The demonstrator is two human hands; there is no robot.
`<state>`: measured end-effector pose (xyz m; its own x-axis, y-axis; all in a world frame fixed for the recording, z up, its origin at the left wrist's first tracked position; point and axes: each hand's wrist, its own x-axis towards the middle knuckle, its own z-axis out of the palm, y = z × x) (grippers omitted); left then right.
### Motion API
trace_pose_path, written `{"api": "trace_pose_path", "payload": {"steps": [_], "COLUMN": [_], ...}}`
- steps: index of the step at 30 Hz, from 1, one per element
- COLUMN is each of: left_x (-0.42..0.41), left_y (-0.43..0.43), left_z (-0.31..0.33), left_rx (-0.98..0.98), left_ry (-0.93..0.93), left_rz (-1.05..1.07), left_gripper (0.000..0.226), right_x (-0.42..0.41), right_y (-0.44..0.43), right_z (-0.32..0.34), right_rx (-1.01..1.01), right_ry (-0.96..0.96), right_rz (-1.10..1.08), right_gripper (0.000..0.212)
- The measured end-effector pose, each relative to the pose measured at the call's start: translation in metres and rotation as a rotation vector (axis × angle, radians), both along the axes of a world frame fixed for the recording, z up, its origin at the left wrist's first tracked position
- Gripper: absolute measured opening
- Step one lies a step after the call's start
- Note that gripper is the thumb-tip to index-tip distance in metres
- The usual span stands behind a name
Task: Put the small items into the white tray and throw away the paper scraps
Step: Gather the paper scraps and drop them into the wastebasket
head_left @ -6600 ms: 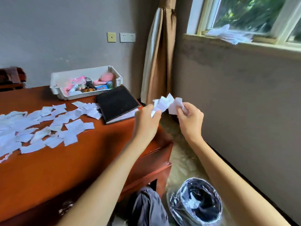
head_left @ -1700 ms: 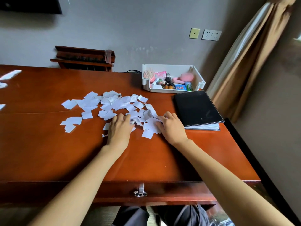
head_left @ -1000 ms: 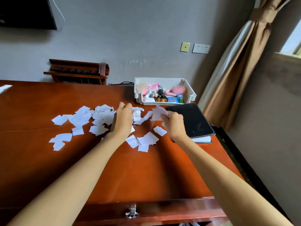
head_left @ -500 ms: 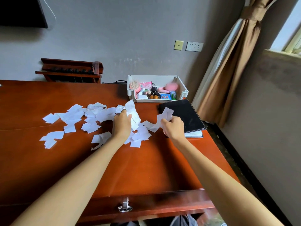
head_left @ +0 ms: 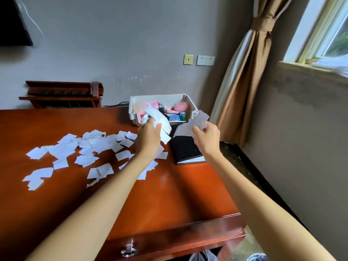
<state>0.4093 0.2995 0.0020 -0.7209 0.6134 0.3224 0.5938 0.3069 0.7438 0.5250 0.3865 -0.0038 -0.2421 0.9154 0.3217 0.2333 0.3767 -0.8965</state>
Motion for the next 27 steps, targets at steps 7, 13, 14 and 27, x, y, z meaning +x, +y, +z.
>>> {"api": "trace_pose_path", "payload": {"steps": [7,13,14,27], "left_x": [0.093,0.204,0.223,0.371], "left_y": [0.020,0.035,0.036,0.057], "left_z": [0.012,-0.019,-0.027,-0.180], "left_rx": [0.068,0.041,0.023,-0.443], "left_ry": [0.018,-0.086,-0.100,-0.157], "left_rz": [-0.212,-0.478,-0.526,-0.793], "left_gripper": [0.028,0.023,0.022,0.024], "right_x": [0.098,0.210,0.229,0.382], "right_y": [0.003,-0.002,-0.004,-0.035], "right_z": [0.007,-0.031,-0.041,-0.201], "right_rx": [0.119,0.106,0.096,-0.239], "right_ry": [0.010,-0.067,-0.082,-0.332], "right_rz": [-0.165,-0.353,-0.385,-0.567], "right_gripper": [0.025,0.041,0.041,0.042]}}
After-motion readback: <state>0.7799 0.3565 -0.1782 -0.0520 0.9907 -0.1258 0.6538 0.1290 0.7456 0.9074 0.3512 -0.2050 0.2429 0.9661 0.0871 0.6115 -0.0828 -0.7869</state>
